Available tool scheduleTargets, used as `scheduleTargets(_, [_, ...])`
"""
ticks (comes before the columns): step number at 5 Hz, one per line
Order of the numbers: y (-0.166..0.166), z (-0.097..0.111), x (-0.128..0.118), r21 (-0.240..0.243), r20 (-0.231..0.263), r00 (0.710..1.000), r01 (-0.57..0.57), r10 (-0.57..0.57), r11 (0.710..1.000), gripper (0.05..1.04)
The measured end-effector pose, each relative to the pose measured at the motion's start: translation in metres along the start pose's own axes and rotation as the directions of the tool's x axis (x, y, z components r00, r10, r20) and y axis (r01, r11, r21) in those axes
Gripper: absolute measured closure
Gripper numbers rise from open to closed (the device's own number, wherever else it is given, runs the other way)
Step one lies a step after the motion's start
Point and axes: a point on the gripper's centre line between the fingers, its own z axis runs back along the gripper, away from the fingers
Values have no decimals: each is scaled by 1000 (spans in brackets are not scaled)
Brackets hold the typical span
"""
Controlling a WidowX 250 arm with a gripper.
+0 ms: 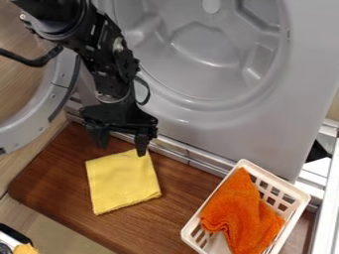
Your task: Move the tray and put it over the yellow cloth
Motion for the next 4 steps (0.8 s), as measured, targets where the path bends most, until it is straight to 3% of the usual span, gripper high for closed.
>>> scheduleTargets(1, [-1,-6,-5,-3,-28,1000,2,-2,1000,84])
scheduleTargets(2, [-33,-4,8,-46,-16,991,130,-131,990,84])
scheduleTargets(4, [-79,4,20,-78,34,966,257,-255,963,84])
